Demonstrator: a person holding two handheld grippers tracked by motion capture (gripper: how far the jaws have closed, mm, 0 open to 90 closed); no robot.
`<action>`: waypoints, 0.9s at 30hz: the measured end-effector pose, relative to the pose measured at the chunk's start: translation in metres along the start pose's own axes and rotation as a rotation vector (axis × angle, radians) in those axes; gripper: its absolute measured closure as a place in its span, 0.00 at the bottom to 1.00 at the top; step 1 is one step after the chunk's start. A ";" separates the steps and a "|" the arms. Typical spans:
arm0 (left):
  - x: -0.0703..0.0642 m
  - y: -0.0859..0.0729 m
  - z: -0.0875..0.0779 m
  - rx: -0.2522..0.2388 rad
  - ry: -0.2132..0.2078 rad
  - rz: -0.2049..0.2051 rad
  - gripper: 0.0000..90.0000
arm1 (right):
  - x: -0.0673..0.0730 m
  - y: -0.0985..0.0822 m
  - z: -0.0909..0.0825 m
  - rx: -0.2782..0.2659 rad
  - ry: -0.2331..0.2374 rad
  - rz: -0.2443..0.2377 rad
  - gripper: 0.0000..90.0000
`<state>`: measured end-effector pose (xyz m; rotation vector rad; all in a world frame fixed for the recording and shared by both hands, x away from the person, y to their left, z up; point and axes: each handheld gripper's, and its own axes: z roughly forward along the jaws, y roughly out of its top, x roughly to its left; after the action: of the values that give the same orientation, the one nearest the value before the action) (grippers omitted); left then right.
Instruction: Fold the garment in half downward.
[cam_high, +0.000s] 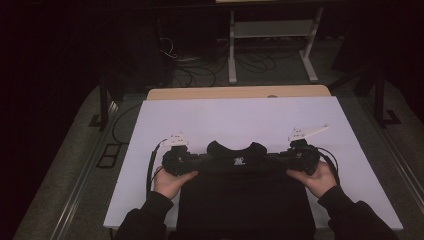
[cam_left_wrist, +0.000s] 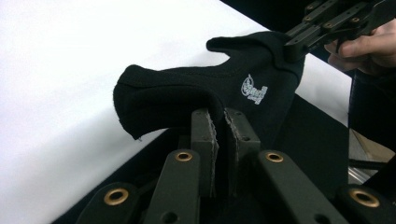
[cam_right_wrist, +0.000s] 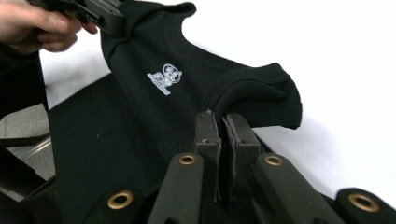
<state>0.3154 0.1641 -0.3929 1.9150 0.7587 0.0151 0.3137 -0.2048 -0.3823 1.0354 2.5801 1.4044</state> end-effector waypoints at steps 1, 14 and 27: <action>-0.002 -0.001 0.000 0.003 -0.004 0.001 0.91 | 0.000 -0.002 0.000 0.005 -0.002 0.000 0.93; -0.012 -0.014 -0.002 0.041 -0.015 0.005 0.91 | 0.011 -0.018 0.006 0.053 -0.003 -0.003 0.92; -0.020 -0.024 -0.004 0.093 -0.022 0.014 0.91 | 0.021 -0.031 0.011 0.102 0.016 -0.012 0.92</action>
<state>0.2862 0.1632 -0.4047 2.0050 0.7425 -0.0336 0.2841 -0.1961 -0.4067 1.0225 2.6904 1.2956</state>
